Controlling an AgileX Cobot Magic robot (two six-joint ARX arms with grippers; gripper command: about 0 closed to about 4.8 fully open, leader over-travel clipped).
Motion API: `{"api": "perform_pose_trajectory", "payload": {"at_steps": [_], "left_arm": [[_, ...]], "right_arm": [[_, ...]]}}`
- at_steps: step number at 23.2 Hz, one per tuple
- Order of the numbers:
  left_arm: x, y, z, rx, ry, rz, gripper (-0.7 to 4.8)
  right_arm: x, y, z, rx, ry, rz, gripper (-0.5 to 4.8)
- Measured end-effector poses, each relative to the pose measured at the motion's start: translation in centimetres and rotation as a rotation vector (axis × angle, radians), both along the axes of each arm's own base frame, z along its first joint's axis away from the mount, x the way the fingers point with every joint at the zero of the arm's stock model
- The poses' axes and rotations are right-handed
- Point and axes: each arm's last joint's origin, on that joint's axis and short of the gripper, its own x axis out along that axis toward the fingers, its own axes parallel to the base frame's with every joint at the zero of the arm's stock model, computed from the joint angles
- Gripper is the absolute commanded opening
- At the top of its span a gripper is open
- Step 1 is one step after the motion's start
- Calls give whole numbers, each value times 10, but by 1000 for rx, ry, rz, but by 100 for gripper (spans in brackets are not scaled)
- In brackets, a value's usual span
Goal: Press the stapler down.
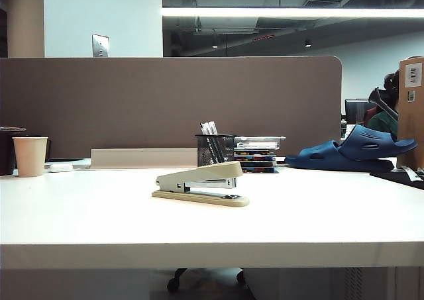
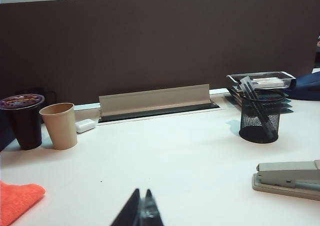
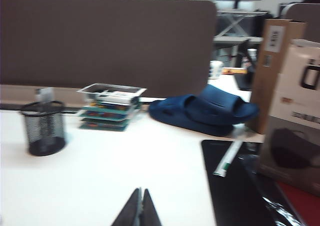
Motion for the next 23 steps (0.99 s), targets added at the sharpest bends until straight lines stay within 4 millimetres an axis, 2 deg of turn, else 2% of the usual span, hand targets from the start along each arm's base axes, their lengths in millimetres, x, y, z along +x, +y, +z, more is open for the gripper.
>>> {"api": "perform_pose_trajectory", "payload": {"at_steps": [5, 14, 23], "left_arm": [[0, 0, 0, 0, 0, 0, -5], [0, 0, 1, 0, -12, 0, -5], [0, 0, -1, 0, 10, 0, -5]], "right_arm": [[8, 0, -25, -2, -4, -16, -9], [8, 0, -23, -6, -41, -20, -9], [9, 0, -29, -10, 26, -21, -9]]}}
